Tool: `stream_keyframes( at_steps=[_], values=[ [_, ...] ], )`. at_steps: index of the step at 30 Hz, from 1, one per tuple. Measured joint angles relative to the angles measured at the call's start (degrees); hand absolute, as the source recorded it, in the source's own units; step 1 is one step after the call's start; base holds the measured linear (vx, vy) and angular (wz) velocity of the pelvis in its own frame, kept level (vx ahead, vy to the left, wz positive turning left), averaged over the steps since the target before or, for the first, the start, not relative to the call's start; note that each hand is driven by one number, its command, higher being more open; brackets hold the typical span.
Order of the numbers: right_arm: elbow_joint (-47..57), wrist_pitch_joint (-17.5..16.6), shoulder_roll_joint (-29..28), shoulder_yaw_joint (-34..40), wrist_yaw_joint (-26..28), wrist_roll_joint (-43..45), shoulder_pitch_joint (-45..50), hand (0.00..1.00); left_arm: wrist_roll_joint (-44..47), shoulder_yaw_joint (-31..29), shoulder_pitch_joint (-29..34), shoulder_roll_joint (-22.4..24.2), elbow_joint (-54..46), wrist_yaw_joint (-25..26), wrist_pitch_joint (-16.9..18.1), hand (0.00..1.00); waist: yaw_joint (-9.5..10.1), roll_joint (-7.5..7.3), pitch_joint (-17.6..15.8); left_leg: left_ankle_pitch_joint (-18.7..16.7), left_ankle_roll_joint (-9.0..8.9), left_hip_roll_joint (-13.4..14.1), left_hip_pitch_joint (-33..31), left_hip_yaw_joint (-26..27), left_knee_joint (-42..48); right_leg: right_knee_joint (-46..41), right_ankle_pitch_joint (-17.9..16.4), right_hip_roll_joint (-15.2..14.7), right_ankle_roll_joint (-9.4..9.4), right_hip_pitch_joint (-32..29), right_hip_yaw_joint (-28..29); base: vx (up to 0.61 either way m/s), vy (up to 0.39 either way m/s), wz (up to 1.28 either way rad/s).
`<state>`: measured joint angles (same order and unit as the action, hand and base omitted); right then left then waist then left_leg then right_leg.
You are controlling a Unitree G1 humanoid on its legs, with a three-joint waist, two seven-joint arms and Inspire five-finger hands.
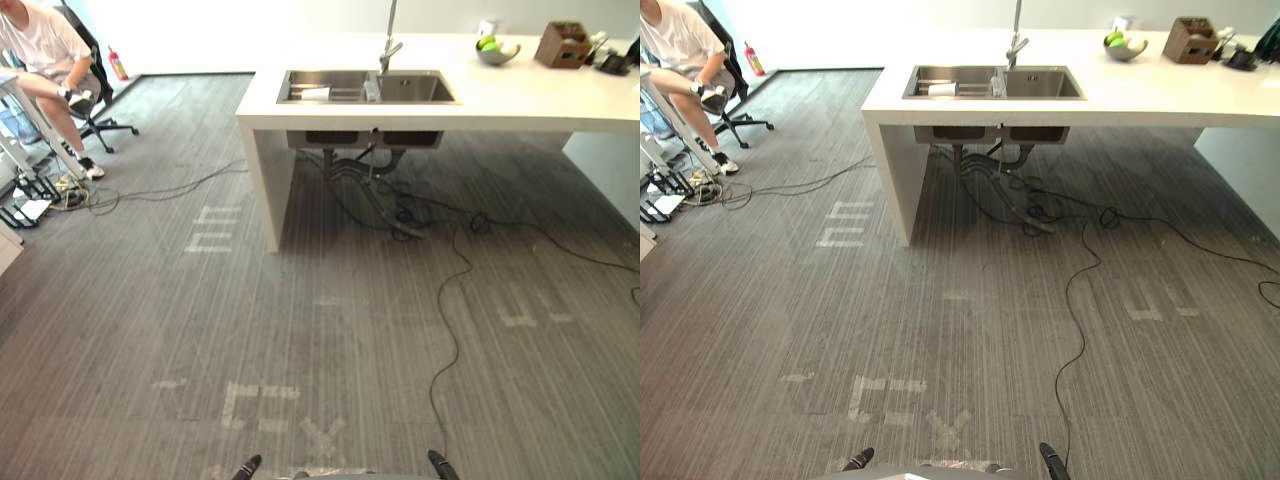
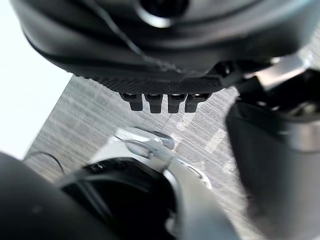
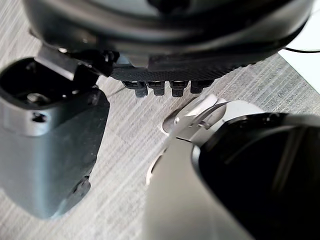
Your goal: Walk over to the sink, pick up the cup, carry it to the dishwasher, place the cup inside the dishwasher, then close the dishwasher door
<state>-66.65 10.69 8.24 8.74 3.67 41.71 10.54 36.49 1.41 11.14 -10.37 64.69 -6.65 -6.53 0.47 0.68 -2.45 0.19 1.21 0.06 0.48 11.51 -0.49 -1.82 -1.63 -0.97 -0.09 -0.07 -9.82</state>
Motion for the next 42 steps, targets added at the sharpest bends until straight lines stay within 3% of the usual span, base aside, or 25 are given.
stream_keyframes(
  at_steps=[5, 11, 18, 23, 26, 32, 37, 39, 42],
  values=[
    [0.77, -3.64, -0.61, 0.78, 0.05, -0.13, -3.74, 1.0, 6.88, 0.2, -3.46, 0.31, -1.3, -3.6, -0.34, 1.0, -0.13, 0.07, -0.47, 0.58, -0.62, -0.31, 1.67, -1.39, -2.18, 3.42, 0.77, 0.15, 1.07, 2.67, -1.98, 0.06, -0.011, 0.14],
    [6.9, -6.37, -0.93, 0.93, -0.64, -0.42, -12.15, 1.0, 2.51, 1.9, -9.46, 0.83, -9.44, -4.9, -0.93, 1.0, 0.03, 0.04, -2.23, 1.53, -1.95, -0.76, 1.45, -3.41, -3.44, 4.52, 1.05, -0.09, 1.46, 3.37, -4.51, -0.01, -0.009, 0.21],
    [10.02, -5.75, 1.55, 0.9, 0.02, -1.27, -16.31, 1.0, -0.8, 4.72, -15.72, 0.81, -13.11, 3.37, 1.6, 1.0, -0.56, 0.18, -3.39, 1.92, -1.82, -0.98, 1.54, -4.71, -4.38, 4.75, 0.67, -0.19, 2.09, 3.75, -6.17, 0.0, 0.004, 0.1],
    [9.0, -4.33, 1.16, 0.66, 0.14, -7.97, -15.29, 1.0, -9.74, 5.85, -14.1, 0.63, -12.75, 6.24, 1.28, 1.0, -1.26, 0.36, -3.47, 1.84, -1.94, -0.83, 2.17, -4.48, -4.37, 3.36, -0.1, -0.3, 3.2, 4.0, -6.44, 0.02, 0.005, 0.04],
    [8.64, -4.83, 1.11, -0.16, -0.66, -13.38, -14.95, 1.0, -12.98, 7.0, -12.88, 0.68, -12.72, 8.28, 1.63, 1.0, -1.24, 0.45, -3.53, 0.95, -3.28, -0.46, 2.71, -3.59, -3.95, 1.77, -0.23, -0.29, 3.33, 3.81, -5.99, 0.0, 0.015, -0.05],
    [8.59, -6.54, 0.33, -0.75, -1.56, -19.67, -13.35, 1.0, -16.11, 5.88, -9.91, 0.85, -12.79, 13.76, 4.85, 1.0, -1.2, 0.62, -3.63, 0.15, -4.3, -0.69, 2.61, -1.2, -2.89, 0.51, -0.22, -0.85, 3.32, 2.63, -3.44, -0.02, 0.026, -0.21],
    [6.57, -6.79, -0.35, -0.75, -1.05, -21.45, -9.25, 1.0, -16.32, 4.55, -6.9, 1.65, -10.07, 12.88, 6.43, 1.0, -1.04, 0.62, -3.62, -1.08, -2.78, -0.67, 2.92, -0.53, -1.05, 0.3, -0.42, -0.95, 3.0, 3.28, -2.88, -0.03, 0.007, -0.11],
    [5.57, -6.96, -0.5, -0.7, -0.7, -21.26, -8.31, 1.0, -16.26, 3.86, -5.82, 2.27, -8.9, 11.7, 6.44, 1.0, -0.82, 0.51, -3.77, -2.49, -0.62, -0.81, 3.68, -0.03, -0.35, -4.5, -3.76, -1.71, 3.03, 2.15, -3.34, -0.05, 0.004, -0.12],
    [4.83, -7.59, -0.59, -0.75, 0.35, -20.96, -7.4, 1.0, -15.85, 2.68, -5.75, 2.72, -8.01, 9.74, 6.86, 1.0, -0.45, 0.48, -5.37, -3.77, 0.97, -0.91, 6.24, 0.23, 0.77, -22.42, -6.7, -4.76, 5.16, -3.26, -4.89, -0.09, 0.038, -0.03]
  ],
)
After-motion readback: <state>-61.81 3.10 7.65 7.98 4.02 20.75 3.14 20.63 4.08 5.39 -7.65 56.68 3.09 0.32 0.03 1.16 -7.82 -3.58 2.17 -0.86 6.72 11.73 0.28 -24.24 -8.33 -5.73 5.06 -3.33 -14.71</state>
